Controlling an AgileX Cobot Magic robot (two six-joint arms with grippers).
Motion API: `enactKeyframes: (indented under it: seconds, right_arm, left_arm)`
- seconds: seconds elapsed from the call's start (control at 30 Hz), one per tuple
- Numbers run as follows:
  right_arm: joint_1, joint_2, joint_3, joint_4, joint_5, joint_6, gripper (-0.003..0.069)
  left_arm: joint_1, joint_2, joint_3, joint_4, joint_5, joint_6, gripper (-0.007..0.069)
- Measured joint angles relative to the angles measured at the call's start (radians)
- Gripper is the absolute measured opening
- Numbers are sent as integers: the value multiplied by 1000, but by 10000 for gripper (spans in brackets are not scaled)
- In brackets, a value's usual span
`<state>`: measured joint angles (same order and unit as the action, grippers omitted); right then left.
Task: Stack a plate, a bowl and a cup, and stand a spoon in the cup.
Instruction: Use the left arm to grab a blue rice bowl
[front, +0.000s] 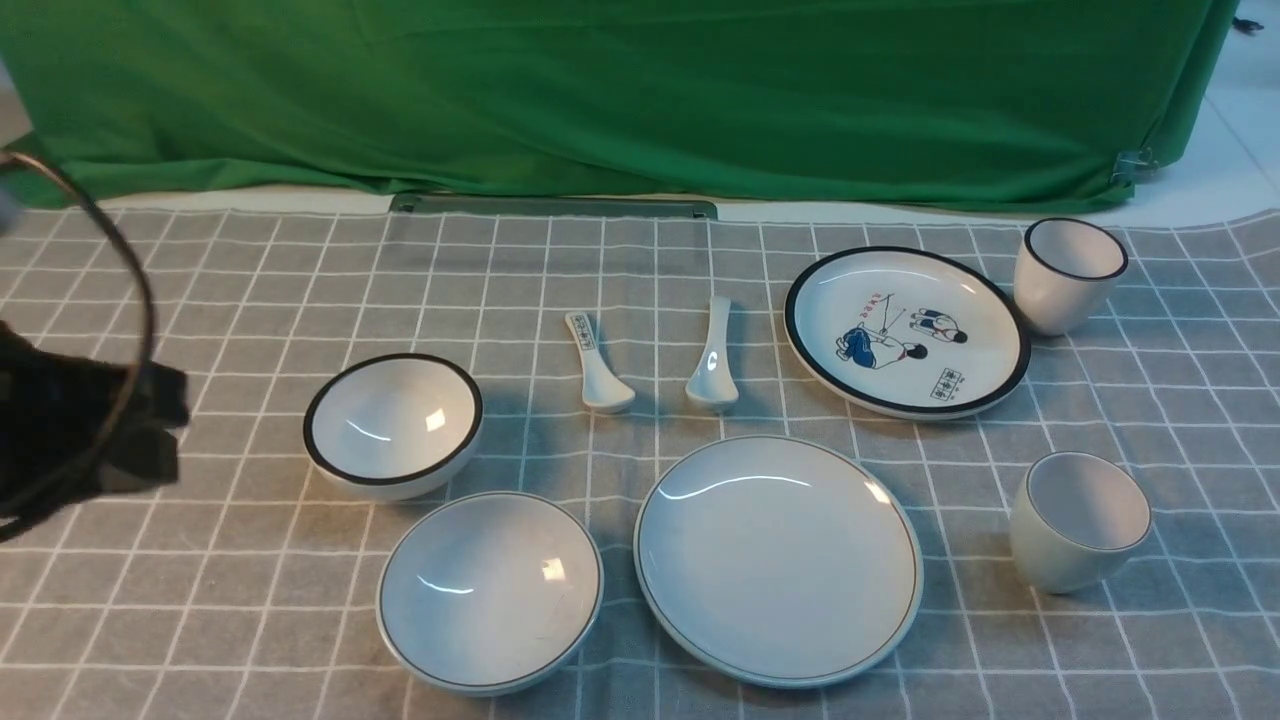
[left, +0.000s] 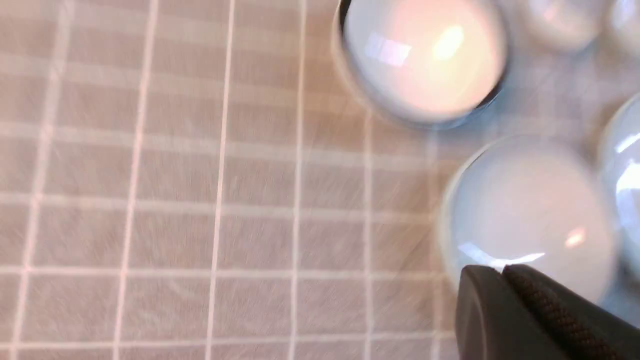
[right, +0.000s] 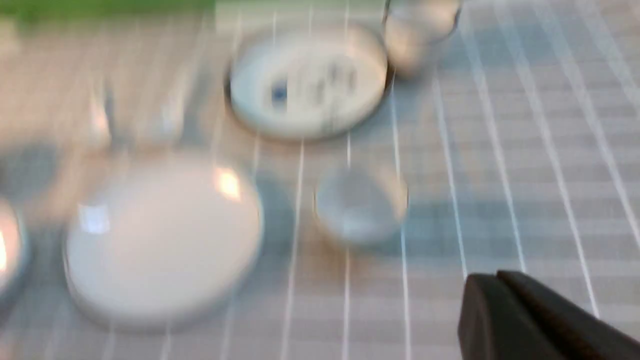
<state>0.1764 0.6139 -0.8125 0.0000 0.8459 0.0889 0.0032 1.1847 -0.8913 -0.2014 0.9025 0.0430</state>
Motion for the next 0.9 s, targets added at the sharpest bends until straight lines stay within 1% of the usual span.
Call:
enactKeyframes:
  seconds: [0.03,0.1,0.23,0.33,0.43,0.53,0.6,0.63,0.73,0.83,0.87,0.9]
  right_arm:
    - [28,97,-57,-7,96,-34,34]
    - [48,182,-97,-11,155,-68,33]
    - [59,281,-115,-9,167,-89,34]
    - [59,312,-116,-8,158,-89,34]
    - [59,325,-116,-8,139,-89,34]
    - [59,327,-117,-8,121,-89,36]
    - [59,328,-118,-8,118,-96,36]
    - [59,330,-118,-7,117,-98,38]
    - [59,330,-118,-7,114,-99,43]
    - [59,330,-118,-7,110,-99,45]
    - [59,330,-118,-7,109,-101,45]
    - [59,330,-118,-7,108,-102,45]
  left_arm:
    - [-35,55,0,0,-15,2,3]
    - [-84,126,-1,0,-36,-13,1]
    - [-203,237,-27,31,-58,-83,0]
    - [-265,278,-48,92,-73,-128,1]
    - [-323,313,-59,174,-125,-183,23]
    - [-358,344,-61,252,-165,-229,78]
    - [-370,366,-61,287,-172,-261,135]
    - [-371,387,-61,300,-185,-283,197]
    - [-371,430,-61,306,-220,-302,342]
    - [-371,470,-61,301,-228,-317,449]
    - [-371,481,-61,293,-230,-324,472]
    - [-371,484,-61,291,-230,-324,474]
